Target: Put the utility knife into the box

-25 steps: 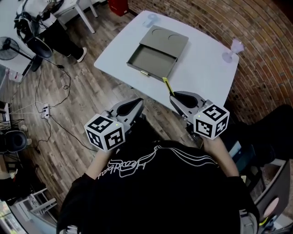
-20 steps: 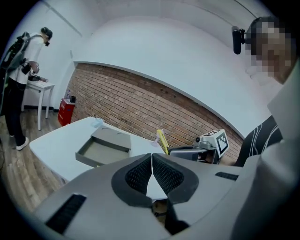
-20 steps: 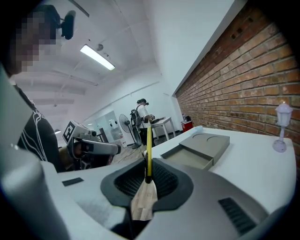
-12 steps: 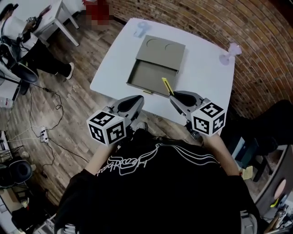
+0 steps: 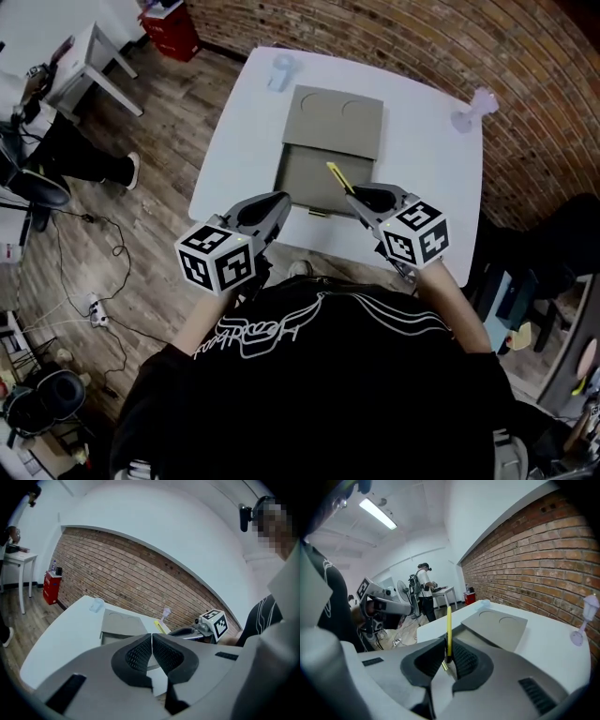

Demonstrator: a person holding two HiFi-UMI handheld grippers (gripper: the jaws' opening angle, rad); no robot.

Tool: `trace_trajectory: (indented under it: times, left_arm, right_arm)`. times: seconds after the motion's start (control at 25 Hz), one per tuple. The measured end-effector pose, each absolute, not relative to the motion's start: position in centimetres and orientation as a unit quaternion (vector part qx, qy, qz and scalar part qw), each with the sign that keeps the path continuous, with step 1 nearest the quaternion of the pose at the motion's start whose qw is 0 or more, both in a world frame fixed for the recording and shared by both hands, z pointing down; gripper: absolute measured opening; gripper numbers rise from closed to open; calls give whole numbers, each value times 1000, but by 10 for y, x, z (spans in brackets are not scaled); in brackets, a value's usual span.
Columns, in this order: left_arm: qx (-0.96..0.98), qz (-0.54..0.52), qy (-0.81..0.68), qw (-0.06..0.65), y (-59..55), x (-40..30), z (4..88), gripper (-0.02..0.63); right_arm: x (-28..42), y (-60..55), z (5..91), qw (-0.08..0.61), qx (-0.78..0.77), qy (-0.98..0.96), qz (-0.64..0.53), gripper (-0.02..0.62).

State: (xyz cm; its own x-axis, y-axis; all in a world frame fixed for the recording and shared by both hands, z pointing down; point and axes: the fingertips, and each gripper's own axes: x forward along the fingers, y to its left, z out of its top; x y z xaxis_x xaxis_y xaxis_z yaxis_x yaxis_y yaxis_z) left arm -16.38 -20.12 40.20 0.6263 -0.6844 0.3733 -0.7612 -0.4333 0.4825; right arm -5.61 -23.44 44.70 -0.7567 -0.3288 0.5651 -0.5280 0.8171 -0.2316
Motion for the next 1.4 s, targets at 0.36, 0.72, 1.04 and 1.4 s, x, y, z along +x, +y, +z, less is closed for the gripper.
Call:
trace_trajectory:
  times: [0.36, 0.72, 1.04, 1.4]
  left_arm:
    - [857, 82, -397, 317, -235, -189, 417, 31]
    - [851, 92, -400, 327, -246, -214, 431, 31]
    - [849, 88, -404, 329, -249, -226, 434, 32]
    - [857, 79, -393, 323, -249, -216, 428, 31]
  right_arm:
    - [-66, -258, 494, 323, 273, -886, 191, 51]
    - [-76, -272, 547, 409, 275, -849, 189, 51]
    - [-76, -278, 581, 471, 268, -819, 189, 52]
    - [-67, -277, 600, 525, 279, -783, 182, 52]
